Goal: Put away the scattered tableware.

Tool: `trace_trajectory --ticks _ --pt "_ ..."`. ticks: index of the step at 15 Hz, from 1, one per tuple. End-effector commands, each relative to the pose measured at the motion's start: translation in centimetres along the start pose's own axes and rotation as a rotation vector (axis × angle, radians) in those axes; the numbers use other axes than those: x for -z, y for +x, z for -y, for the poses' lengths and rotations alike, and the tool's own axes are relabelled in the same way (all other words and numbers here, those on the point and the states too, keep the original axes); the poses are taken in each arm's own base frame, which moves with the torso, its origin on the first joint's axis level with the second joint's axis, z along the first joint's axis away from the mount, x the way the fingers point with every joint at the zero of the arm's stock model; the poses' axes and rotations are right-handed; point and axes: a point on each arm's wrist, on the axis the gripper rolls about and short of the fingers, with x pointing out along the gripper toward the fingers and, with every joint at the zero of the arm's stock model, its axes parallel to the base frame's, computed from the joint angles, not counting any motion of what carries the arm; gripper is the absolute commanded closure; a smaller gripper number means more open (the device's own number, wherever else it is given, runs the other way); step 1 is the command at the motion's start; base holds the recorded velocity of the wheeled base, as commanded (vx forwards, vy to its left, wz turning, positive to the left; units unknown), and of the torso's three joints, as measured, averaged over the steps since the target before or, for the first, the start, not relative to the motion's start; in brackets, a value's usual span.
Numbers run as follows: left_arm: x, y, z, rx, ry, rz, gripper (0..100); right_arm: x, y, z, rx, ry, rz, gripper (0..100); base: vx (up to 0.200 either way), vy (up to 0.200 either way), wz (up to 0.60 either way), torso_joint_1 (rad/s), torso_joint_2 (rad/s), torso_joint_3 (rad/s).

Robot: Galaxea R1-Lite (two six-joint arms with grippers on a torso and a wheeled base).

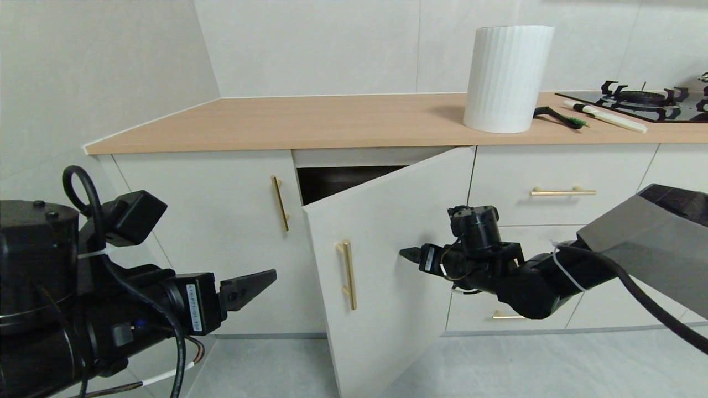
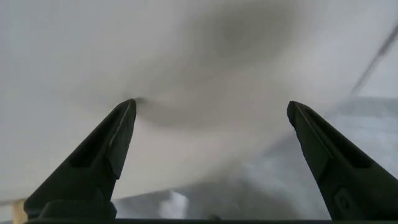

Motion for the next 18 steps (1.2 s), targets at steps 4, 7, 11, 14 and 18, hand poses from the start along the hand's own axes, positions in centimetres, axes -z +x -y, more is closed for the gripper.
trace_trajectory --ticks 4,7,11,14,18 --pt "0.0 0.0 0.0 0.000 -0.001 0.001 0 0.4 3.8 0.0 0.013 0.138 0.056 0 0.000 0.000 0.00 0.000 0.00 0.000" --pt "0.0 0.0 0.0 0.000 -0.001 0.001 0 0.0 5.4 0.4 0.032 0.187 0.098 0 0.000 0.000 0.00 0.000 0.00 0.000" --pt "0.0 0.0 0.0 -0.001 -0.001 -0.002 0 -1.4 6.7 1.8 0.064 0.242 0.163 0 0.000 0.000 0.00 0.000 0.00 0.000" --pt "0.0 0.0 0.0 0.000 -0.001 -0.001 0 -2.2 7.4 2.5 0.081 0.273 0.205 0 0.000 0.000 0.00 0.000 0.00 0.000" --pt "0.0 0.0 0.0 -0.001 -0.003 -0.002 0 -2.4 9.3 3.6 0.162 0.281 0.260 0 0.000 0.000 0.00 0.000 0.00 0.000"
